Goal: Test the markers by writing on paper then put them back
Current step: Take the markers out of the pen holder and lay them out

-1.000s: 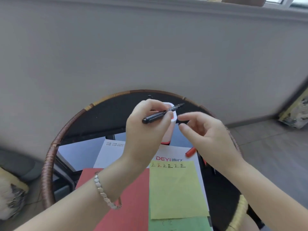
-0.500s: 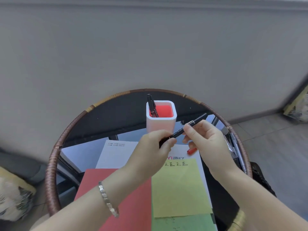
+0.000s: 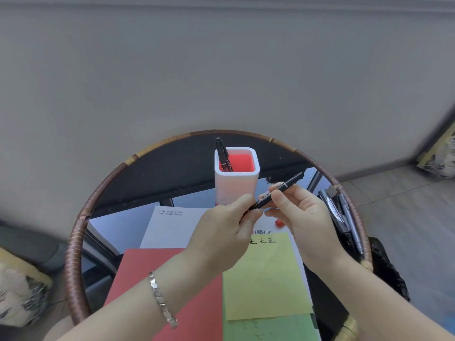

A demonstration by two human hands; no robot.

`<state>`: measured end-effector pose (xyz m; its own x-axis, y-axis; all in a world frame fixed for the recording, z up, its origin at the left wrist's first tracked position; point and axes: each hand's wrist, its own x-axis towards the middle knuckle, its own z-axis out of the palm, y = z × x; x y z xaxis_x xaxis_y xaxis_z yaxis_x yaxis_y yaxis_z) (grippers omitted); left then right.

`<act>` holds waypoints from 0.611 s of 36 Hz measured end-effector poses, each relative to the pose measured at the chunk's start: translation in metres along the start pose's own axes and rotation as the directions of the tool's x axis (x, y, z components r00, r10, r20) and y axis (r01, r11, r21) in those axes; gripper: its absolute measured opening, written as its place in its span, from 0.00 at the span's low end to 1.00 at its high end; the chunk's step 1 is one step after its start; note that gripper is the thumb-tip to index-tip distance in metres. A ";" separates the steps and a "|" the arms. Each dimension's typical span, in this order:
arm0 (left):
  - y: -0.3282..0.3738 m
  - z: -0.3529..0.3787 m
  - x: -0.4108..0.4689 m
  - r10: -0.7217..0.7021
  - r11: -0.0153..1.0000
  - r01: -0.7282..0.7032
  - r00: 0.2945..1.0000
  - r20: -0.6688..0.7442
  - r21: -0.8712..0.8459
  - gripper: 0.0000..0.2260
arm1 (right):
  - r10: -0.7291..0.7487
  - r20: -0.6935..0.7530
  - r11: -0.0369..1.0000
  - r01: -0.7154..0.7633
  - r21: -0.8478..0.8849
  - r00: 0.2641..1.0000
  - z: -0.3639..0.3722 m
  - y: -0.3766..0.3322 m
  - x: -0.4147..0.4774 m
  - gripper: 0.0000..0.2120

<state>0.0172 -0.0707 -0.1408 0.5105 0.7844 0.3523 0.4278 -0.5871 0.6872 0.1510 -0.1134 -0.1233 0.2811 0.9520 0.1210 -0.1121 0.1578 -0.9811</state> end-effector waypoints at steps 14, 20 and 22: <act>-0.016 -0.010 -0.004 -0.396 0.910 0.398 0.917 0.043 -0.115 0.07 | 0.006 -0.180 0.843 -0.101 -0.528 0.984 -0.042 -0.002 0.058 0.16; -0.017 -0.015 -0.010 -0.378 0.915 0.379 0.925 0.035 -0.134 0.09 | 0.094 -0.004 0.507 -0.052 -0.860 0.996 -0.033 0.031 0.069 0.07; -0.016 -0.016 -0.010 -0.365 0.921 0.365 0.931 0.024 -0.137 0.09 | 0.148 0.031 0.442 -0.037 -0.896 0.989 -0.028 0.038 0.069 0.13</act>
<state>-0.0064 -0.0665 -0.1453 0.3372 0.9394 0.0616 0.4783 -0.2273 0.8483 0.1929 -0.0486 -0.1569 0.2313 0.9727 -0.0204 0.7942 -0.2009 -0.5735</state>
